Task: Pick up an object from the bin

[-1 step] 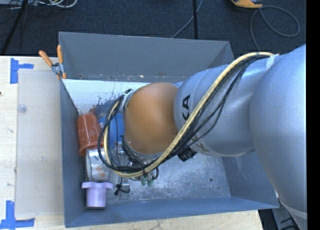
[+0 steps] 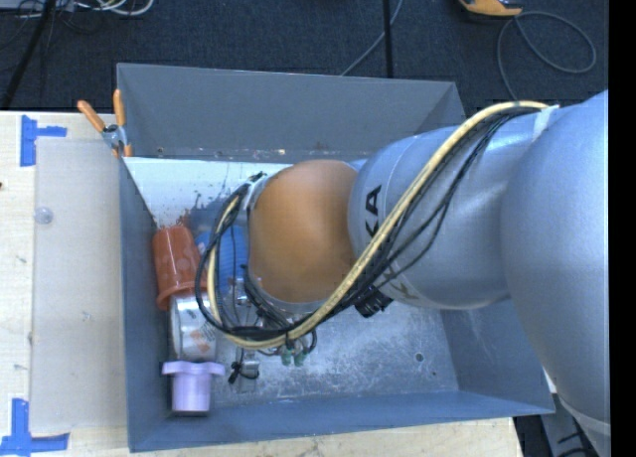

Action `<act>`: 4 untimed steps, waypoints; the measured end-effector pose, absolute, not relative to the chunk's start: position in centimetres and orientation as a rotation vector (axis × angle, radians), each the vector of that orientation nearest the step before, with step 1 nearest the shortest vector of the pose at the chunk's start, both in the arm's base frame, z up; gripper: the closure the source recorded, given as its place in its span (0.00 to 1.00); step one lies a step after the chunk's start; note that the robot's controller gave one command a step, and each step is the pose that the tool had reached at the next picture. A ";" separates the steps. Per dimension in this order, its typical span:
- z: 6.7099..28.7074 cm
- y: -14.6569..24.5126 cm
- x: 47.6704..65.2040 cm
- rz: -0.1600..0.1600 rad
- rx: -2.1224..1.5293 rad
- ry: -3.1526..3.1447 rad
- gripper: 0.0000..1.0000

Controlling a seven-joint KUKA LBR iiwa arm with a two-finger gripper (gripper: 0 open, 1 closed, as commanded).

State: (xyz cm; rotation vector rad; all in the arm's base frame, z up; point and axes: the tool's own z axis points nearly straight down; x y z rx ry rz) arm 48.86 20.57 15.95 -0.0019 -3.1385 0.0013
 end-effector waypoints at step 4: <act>8.3 24.5 48.2 0.005 0.707 -3.058 0.00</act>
Offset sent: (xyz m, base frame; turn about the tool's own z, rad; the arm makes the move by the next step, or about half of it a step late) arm -0.0040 0.0407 -0.0281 -0.4064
